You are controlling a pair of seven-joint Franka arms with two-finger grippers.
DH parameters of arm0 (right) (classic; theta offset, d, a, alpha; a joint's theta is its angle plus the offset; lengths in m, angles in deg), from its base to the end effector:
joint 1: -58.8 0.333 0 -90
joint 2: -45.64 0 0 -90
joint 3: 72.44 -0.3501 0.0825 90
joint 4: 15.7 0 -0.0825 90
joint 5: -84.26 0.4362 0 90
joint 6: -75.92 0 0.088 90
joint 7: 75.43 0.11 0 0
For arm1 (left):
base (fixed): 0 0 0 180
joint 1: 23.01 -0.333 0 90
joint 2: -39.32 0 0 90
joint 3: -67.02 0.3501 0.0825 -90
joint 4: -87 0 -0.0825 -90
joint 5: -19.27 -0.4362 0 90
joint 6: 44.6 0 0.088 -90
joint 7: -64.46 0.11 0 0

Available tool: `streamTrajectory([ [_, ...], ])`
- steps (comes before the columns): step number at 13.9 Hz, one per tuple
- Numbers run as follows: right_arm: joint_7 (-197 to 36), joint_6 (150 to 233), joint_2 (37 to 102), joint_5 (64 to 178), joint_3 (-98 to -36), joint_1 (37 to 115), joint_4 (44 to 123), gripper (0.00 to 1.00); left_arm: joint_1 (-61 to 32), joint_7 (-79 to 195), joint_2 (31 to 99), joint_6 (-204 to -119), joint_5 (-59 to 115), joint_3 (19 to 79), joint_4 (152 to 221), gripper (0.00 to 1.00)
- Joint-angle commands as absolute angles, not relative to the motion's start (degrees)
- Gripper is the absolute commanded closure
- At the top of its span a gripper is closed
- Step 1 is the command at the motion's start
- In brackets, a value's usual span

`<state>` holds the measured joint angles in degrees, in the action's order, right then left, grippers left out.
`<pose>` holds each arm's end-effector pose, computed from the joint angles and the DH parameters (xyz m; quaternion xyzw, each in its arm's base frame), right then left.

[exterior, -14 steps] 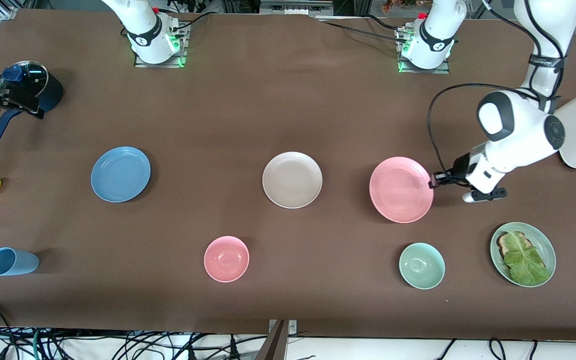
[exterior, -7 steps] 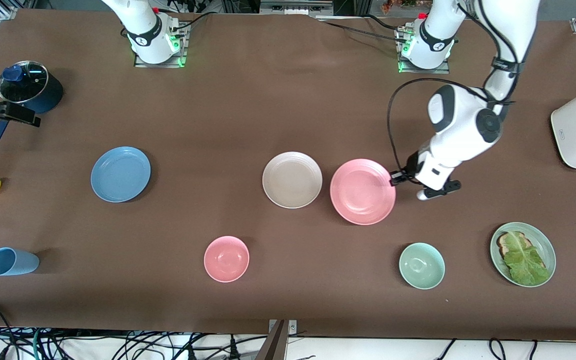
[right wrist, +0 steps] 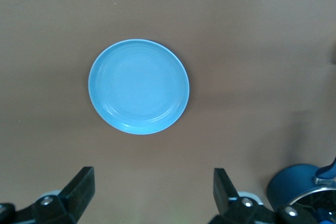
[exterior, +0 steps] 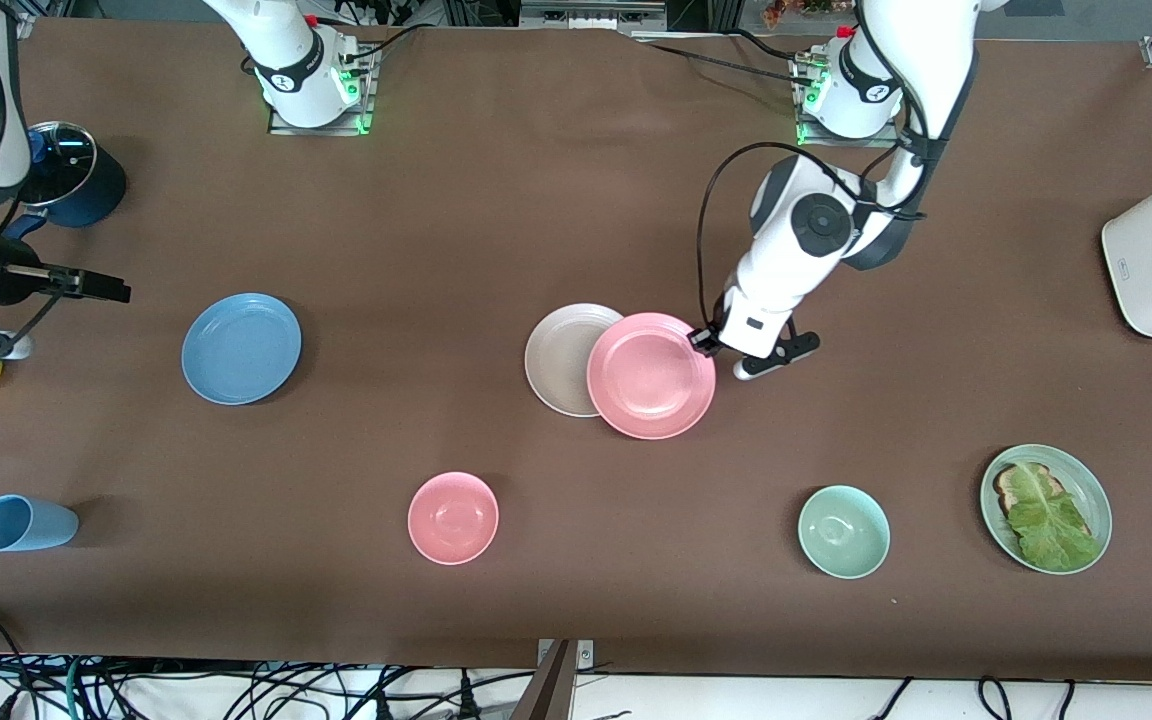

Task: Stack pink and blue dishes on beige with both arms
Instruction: 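Carry the pink plate onto the beige plate with the left gripper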

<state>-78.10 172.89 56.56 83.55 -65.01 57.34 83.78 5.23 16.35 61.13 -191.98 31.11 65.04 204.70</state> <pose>0.6376 -0.0963 0.4600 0.9917 -0.0527 -0.1174 0.0065 0.5675 -0.3264 0.2522 0.9666 0.2377 0.0099 0.0954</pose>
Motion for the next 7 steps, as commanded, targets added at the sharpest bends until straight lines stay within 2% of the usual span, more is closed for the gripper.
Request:
streamTrajectory([
  [1,-79.7,176.0,55.2,84.2,-64.4,56.9,86.9,0.00,8.2,10.9,62.2,-191.6,29.3,66.2,202.0,1.00],
  [7,-81.8,192.9,55.8,84.4,-62.8,56.9,100.0,0.00,12.3,-0.1,65.9,-191.6,23.2,66.2,199.7,1.00],
])
